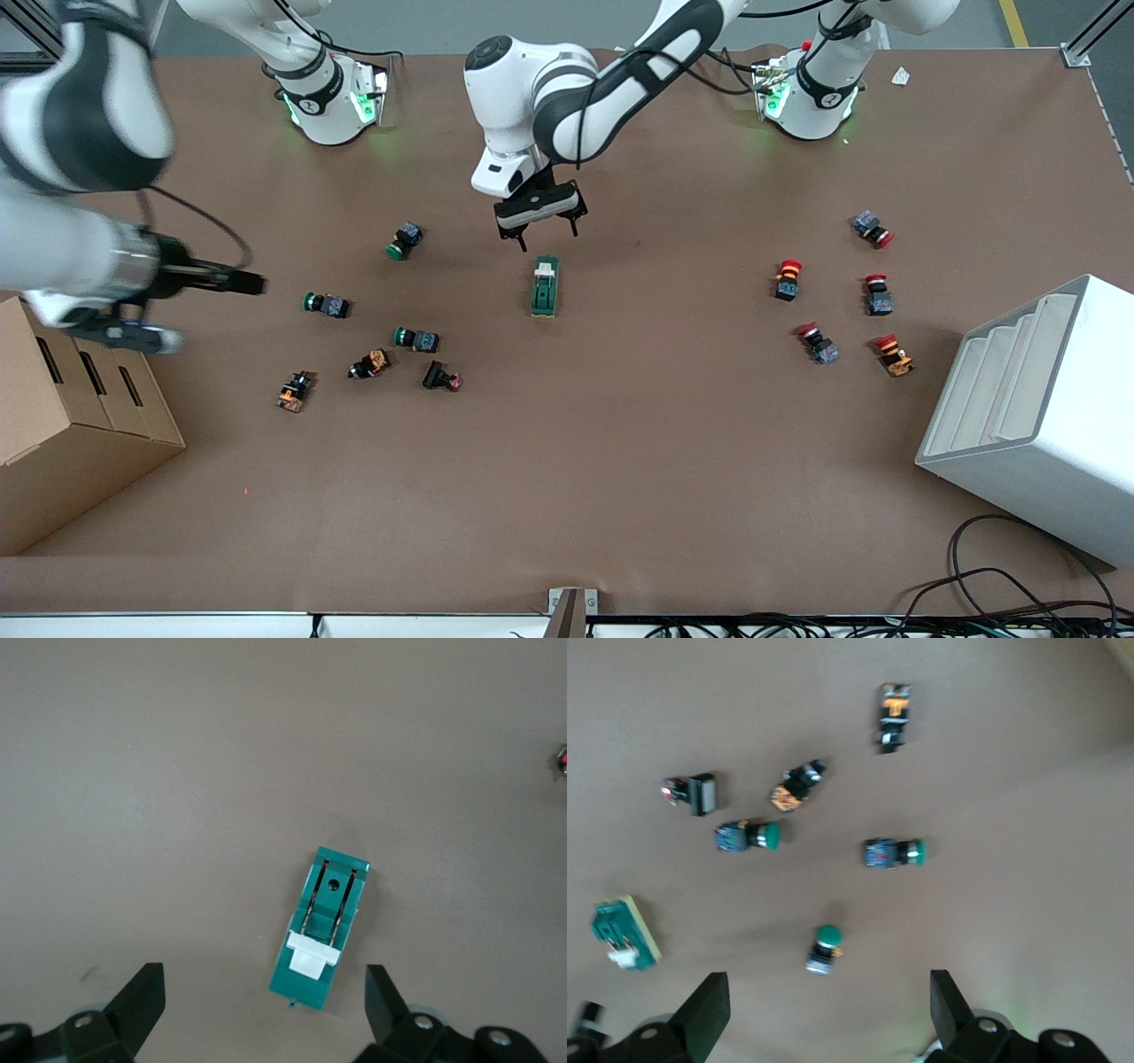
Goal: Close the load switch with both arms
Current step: 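Lower the left gripper onto the switch while the right gripper approaches it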
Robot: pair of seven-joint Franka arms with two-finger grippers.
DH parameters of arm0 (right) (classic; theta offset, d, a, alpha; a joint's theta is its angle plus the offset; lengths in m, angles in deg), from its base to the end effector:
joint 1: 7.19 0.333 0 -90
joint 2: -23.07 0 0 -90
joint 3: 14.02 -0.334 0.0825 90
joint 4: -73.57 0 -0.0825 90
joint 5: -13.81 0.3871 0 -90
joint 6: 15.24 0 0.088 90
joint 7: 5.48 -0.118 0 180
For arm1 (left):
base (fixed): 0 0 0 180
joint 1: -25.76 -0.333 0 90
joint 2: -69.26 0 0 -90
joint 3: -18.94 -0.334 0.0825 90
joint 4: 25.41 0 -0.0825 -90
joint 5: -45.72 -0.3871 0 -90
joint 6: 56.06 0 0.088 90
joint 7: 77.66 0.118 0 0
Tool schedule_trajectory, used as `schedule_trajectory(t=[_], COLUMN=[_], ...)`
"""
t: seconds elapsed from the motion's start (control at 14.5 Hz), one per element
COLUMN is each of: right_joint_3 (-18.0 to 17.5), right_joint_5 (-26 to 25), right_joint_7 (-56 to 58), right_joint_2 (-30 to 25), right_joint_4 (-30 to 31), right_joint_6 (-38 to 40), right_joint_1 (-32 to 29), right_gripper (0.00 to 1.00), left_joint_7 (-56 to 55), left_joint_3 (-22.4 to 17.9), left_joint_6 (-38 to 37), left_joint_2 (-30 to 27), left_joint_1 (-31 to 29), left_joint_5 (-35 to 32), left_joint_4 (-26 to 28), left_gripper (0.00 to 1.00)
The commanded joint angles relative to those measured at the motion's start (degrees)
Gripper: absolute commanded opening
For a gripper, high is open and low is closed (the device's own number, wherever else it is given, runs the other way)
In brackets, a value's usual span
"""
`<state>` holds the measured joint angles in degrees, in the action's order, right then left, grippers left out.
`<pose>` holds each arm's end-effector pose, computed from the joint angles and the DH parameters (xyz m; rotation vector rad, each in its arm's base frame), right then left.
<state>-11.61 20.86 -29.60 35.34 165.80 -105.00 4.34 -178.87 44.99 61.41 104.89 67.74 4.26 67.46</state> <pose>0.5921 0.1118 0.4891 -3.0468 0.4253 0.4311 0.3353 -0.6067 0.2848 -2.9404 -0.3871 -0.5179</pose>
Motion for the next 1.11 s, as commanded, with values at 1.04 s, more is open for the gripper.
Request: schedule_trajectory(t=[1.04], right_joint_3=[0.40], right_joint_5=[17.48], right_joint_7=[-30.72], right_joint_2=[16.20], right_joint_4=[14.39], right_joint_6=[-36.35], right_joint_1=[28.53], right_gripper=[1.00], left_joint_7=[-37.05], left_joint_3=[-0.65], left_joint_6=[1.12], left_joint_2=[6.55], left_joint_1=[6.00], left_joint_5=[-44.92], left_joint_4=[11.81], left_gripper=[0.98])
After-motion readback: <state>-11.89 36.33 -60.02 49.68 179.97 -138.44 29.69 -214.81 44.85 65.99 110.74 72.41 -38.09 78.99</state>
